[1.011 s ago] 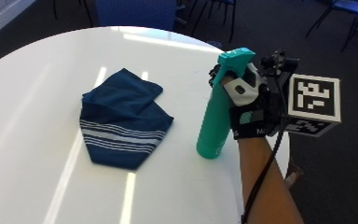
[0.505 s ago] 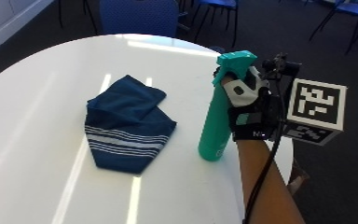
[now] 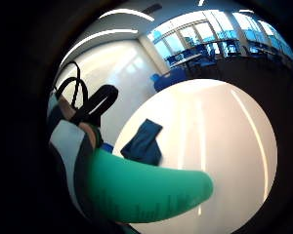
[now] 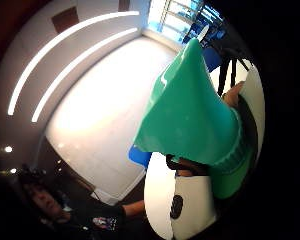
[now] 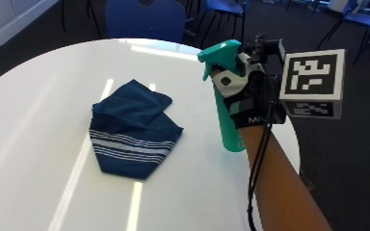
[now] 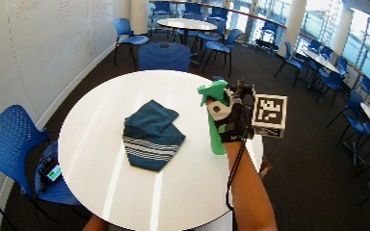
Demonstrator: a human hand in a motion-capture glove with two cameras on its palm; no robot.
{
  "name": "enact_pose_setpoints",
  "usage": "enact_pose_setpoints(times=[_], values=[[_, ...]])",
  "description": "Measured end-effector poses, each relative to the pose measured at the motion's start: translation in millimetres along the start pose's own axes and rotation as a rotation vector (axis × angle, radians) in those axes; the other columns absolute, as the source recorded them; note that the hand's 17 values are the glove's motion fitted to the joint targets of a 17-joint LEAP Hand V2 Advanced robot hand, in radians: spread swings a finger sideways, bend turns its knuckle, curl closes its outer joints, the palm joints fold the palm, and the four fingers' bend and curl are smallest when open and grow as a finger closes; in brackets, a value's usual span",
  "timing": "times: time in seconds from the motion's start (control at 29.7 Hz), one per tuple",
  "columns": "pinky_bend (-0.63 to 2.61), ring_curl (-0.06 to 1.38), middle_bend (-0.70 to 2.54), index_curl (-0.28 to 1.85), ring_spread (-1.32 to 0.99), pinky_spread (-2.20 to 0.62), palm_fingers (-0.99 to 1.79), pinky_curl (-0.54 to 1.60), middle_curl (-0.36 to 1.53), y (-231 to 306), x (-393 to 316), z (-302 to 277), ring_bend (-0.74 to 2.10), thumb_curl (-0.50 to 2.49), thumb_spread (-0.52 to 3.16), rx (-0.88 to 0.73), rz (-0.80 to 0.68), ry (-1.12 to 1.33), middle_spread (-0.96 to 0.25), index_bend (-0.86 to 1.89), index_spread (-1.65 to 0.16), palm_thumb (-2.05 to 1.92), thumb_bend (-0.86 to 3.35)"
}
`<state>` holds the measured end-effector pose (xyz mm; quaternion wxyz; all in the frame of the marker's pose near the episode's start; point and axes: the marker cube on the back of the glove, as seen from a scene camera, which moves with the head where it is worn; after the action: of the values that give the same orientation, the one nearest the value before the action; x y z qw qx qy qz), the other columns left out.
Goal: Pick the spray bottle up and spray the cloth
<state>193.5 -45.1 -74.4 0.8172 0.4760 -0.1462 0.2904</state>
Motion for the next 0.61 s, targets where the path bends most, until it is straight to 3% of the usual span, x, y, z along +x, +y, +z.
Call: enact_pose_setpoints(times=[0.61], values=[[0.41,0.45,0.41,0.53,-0.19,-0.17,1.32,0.39,0.49,-34.0,-42.8,45.6,0.52,0.78,0.34,-0.102,-0.314,0.483,-0.16,0.29,-0.28,0.93,-0.03]])
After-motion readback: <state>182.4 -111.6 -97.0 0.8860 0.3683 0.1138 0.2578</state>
